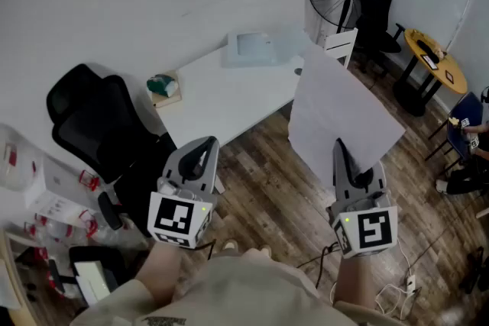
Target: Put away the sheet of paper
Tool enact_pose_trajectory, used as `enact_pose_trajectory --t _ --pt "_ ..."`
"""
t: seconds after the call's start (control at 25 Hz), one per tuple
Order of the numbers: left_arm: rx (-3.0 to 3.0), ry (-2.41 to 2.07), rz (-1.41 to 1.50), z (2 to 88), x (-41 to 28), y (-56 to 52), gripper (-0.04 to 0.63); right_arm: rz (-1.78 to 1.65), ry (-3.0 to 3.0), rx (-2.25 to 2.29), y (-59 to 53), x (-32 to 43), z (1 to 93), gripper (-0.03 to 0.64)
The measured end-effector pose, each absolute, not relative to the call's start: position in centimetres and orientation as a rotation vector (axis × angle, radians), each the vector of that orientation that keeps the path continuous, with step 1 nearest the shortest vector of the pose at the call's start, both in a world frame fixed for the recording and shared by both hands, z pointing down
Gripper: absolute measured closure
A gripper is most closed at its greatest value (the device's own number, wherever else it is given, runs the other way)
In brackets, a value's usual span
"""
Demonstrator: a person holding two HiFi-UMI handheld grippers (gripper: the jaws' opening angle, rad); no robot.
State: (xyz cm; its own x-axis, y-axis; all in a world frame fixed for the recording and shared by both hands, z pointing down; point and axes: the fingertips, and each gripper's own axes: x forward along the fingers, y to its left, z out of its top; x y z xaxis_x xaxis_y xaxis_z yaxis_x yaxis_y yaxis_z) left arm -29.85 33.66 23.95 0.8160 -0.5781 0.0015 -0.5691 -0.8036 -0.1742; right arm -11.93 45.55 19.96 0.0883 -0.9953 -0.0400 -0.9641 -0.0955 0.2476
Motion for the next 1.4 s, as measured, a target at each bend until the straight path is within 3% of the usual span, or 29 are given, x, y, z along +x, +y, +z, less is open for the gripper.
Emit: enact_pose_trajectory --t 1.4 --pt "-2.851 0.849 -0.115 24.6 -25.4 36.8 0.575 -0.194 -1.992 2.215 48.6 -7.9 21.7 0.595"
